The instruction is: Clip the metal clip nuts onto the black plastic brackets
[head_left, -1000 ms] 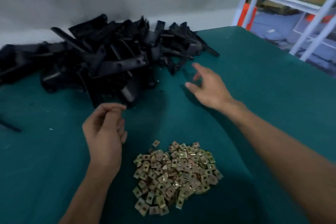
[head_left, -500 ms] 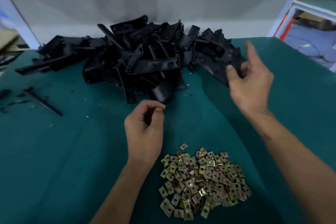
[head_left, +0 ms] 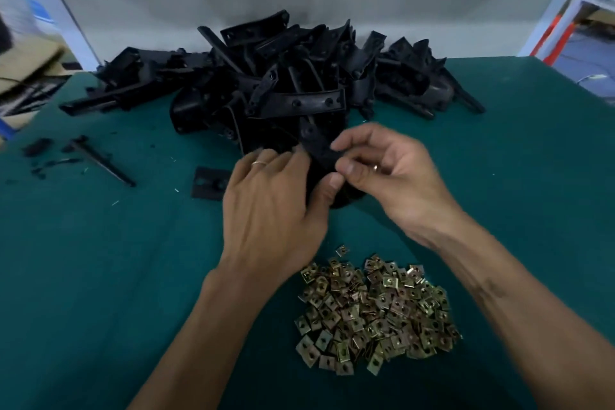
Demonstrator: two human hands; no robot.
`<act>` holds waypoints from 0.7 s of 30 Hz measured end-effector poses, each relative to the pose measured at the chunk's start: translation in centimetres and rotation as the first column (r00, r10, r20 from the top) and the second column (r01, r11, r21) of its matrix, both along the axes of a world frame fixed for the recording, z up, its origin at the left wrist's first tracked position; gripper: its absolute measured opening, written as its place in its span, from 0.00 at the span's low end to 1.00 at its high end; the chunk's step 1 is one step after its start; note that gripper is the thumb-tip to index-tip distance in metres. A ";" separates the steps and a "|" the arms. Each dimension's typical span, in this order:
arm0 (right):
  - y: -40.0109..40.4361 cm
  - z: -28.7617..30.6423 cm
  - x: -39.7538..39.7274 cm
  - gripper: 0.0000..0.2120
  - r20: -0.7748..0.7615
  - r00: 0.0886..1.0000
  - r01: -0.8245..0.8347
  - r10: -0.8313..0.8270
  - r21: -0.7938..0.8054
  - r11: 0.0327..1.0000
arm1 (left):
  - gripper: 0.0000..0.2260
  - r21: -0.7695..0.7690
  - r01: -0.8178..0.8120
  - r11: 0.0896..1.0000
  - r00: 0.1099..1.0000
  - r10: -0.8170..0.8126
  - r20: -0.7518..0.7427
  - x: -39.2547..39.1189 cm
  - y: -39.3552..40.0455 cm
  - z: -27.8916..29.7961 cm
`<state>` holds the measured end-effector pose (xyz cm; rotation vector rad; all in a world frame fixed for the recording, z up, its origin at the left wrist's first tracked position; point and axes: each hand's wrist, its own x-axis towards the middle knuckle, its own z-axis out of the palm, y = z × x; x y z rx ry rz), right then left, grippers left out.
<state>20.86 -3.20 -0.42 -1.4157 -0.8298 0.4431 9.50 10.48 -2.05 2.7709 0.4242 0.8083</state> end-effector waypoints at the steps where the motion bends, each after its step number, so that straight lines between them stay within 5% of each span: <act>1: -0.1 -0.5 0.1 0.07 -0.127 0.992 -0.009 0.009 0.003 1.000 | 0.23 -0.026 -0.023 0.999 1.000 0.023 -0.007 0.1 0.5 -0.2; 3: -0.7 -1.7 0.7 0.08 -0.159 0.987 -0.031 0.012 -0.118 0.992 | 0.23 -0.099 -0.069 0.993 0.997 0.071 0.013 0.3 1.4 -1.0; 6: -2.1 -3.4 1.3 0.07 0.165 0.958 -0.121 0.235 -0.509 0.852 | 0.23 -0.192 -0.116 0.974 0.992 0.125 0.033 0.4 2.1 -2.5; 10: -2.0 -3.8 1.1 0.07 0.281 0.867 -0.136 0.411 -0.661 0.738 | 0.21 -0.171 -0.105 0.980 0.994 0.100 -0.036 0.7 1.4 -4.2; 16: -2.4 -4.5 1.2 0.08 0.259 0.911 -0.108 0.319 -0.599 0.794 | 0.23 -0.150 -0.029 0.988 0.996 0.016 -0.088 1.2 1.4 -4.7; 21: -2.7 -5.1 2.4 0.11 -0.091 0.995 -0.048 0.036 -0.127 0.991 | 0.22 -0.028 -0.032 0.999 0.989 0.028 -0.144 1.4 1.1 -4.7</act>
